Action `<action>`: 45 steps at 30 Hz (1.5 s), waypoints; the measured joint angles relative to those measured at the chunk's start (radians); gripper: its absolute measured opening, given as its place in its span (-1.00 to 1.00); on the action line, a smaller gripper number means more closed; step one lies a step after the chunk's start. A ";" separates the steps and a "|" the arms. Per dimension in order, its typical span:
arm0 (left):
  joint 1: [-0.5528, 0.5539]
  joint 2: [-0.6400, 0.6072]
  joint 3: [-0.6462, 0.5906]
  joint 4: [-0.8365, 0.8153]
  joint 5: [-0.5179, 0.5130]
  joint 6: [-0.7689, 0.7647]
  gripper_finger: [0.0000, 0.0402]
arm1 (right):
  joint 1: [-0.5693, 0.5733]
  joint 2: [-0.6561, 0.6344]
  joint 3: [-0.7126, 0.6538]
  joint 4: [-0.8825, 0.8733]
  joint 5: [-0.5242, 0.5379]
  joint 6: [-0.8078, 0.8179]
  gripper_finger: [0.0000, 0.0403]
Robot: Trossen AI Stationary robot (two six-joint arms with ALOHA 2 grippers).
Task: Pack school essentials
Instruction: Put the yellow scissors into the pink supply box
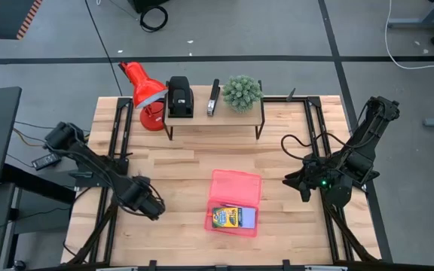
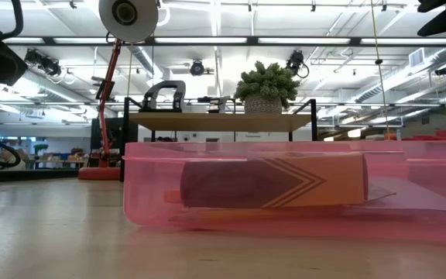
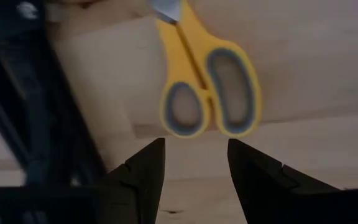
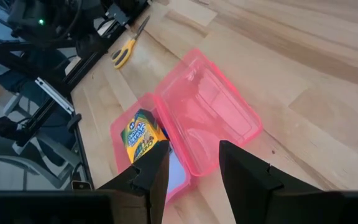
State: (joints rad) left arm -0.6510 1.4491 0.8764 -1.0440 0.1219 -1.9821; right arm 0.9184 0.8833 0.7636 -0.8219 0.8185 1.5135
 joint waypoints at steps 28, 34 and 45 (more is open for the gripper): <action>0.042 0.175 0.000 0.050 -0.018 0.064 -0.08 | 0.000 0.000 0.000 0.002 0.000 0.031 -0.27; 0.048 0.175 -0.001 0.056 -0.028 0.069 -0.10 | 0.000 0.000 0.000 0.002 0.000 0.031 -0.27; 0.040 0.174 -0.032 0.130 0.017 0.042 -0.07 | 0.000 0.000 0.000 0.002 0.000 0.031 -0.27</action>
State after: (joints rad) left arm -0.6109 1.6230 0.8441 -0.9143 0.1386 -1.9396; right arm 0.9186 0.8832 0.7637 -0.8200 0.8185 1.5448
